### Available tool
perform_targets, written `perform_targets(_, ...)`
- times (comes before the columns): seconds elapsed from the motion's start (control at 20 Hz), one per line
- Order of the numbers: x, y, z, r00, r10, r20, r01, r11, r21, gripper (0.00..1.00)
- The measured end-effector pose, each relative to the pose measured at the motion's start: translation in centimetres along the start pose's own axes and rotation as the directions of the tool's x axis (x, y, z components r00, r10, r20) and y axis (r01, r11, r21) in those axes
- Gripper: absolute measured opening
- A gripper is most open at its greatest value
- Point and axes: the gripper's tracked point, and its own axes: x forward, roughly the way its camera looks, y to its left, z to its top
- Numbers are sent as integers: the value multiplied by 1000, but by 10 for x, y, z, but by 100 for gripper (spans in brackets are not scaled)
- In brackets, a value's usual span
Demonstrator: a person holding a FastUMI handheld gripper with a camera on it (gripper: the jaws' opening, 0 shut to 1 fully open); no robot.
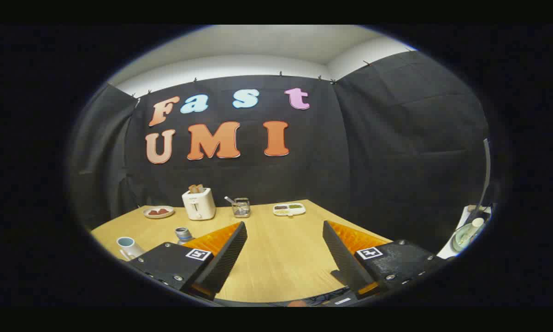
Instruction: Take the bottle from table, then pour the juice into the cup, finally place the bottle on the coaster
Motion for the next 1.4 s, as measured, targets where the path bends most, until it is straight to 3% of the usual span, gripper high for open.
perform_targets(0.5,-8,33,-9,999,34,8,-33,993,-117,99)
perform_targets(0.95,-26,64,-15,994,104,25,-99,983,-154,99)
perform_targets(1.4,-34,104,-58,980,193,-52,-199,971,-133,99)
